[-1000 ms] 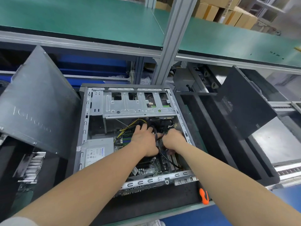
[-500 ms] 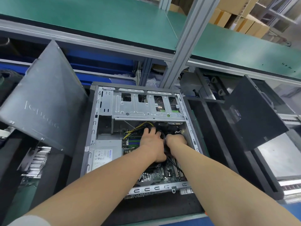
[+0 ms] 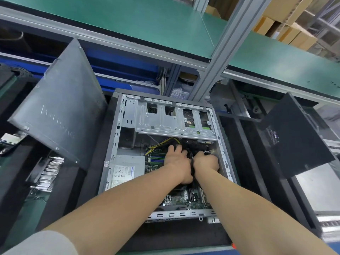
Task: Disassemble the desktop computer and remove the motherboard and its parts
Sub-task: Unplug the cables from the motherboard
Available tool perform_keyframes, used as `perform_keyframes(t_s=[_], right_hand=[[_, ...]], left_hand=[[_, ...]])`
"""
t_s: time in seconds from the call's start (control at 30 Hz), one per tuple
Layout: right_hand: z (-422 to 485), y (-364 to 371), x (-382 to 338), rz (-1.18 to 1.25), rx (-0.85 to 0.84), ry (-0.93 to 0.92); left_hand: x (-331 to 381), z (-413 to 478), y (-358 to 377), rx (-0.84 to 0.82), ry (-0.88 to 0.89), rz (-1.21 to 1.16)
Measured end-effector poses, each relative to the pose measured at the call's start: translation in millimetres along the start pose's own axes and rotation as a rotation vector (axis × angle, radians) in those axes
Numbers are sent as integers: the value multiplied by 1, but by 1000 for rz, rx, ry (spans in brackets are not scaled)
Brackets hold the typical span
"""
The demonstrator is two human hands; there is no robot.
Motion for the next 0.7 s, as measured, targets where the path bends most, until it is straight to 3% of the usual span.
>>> perform_keyframes(t_s=[0.1, 0.17, 0.23, 0.27, 0.37, 0.47, 0.63, 0.7], right_hand=[[-10, 0, -11, -52, -159, -42], [-20, 5, -25, -406, -333, -211], [-28, 0, -32, -305, -442, -166], [-30, -8, -37, -322, -443, -195], [-53, -20, -62, -929, -445, -649], [-53, -34, -67, -1018, -459, -618], [-63, -27, -66, -1327, -377, -810], [-58, -25, -76, -1263, -377, -833]], left_hand=[[-1, 0, 1, -12, 10, -30], [-4, 1, 0, -11, 16, -94], [-8, 3, -4, -6, 15, -202], [-10, 4, -8, 1, 12, -272], [-16, 5, -19, 44, 2, -476], [-19, 3, -23, 50, 0, -548], [-22, 2, -14, -55, 19, -484], [-22, 3, -11, -76, 43, -477]])
Point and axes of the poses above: each hand's wrist, its own z-axis towards the middle knuckle, its own y-axis out of the palm, x = y × z, the point moved 8 cm from there along z, towards the middle knuckle, and after that the axes turned 7 degrees about -z, right-handed, at the moved point
